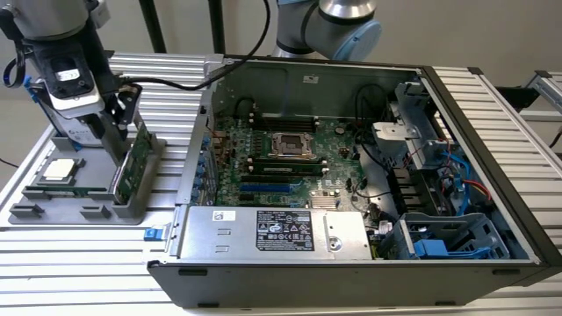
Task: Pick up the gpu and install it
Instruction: 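Pick up the gpu and move the gpu toward the slot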
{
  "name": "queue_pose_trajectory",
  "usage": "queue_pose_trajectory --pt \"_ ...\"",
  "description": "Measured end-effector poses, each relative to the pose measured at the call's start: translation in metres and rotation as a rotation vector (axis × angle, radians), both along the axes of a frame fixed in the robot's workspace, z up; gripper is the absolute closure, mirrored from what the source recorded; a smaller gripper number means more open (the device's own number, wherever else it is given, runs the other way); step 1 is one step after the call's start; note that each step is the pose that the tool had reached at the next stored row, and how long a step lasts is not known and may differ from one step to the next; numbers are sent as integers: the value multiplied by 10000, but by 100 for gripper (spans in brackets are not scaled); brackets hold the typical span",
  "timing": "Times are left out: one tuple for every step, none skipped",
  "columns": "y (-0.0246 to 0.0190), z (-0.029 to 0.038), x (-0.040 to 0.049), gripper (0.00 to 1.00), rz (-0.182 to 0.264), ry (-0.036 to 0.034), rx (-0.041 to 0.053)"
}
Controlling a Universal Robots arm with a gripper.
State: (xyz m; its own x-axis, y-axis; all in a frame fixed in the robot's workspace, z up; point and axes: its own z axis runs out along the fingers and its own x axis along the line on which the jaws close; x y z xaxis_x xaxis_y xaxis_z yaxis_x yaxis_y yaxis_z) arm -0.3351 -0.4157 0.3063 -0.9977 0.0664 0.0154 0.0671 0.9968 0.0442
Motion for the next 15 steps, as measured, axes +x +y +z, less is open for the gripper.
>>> queue_pose_trajectory --pt "-7 -5 0 0 0 0 0" --pt "-14 -10 0 0 0 1 -1" --pt "-21 -15 0 0 0 1 0" --pt "-28 -21 0 0 0 -1 0" --pt "-35 -26 0 0 0 0 0" --pt "-43 -31 0 0 0 1 -1" --pt "-50 -36 0 0 0 0 0" --pt "-57 -41 0 0 0 1 0" --pt "-65 -46 0 0 0 1 -1" --pt "-74 -52 0 0 0 0 0" --pt "-81 -57 0 0 0 0 0" --pt "-88 -62 0 0 0 1 0" --pt "-95 -68 0 0 0 -1 0" --pt "-101 -74 0 0 0 -1 0" --pt "-106 -80 0 0 0 0 0"
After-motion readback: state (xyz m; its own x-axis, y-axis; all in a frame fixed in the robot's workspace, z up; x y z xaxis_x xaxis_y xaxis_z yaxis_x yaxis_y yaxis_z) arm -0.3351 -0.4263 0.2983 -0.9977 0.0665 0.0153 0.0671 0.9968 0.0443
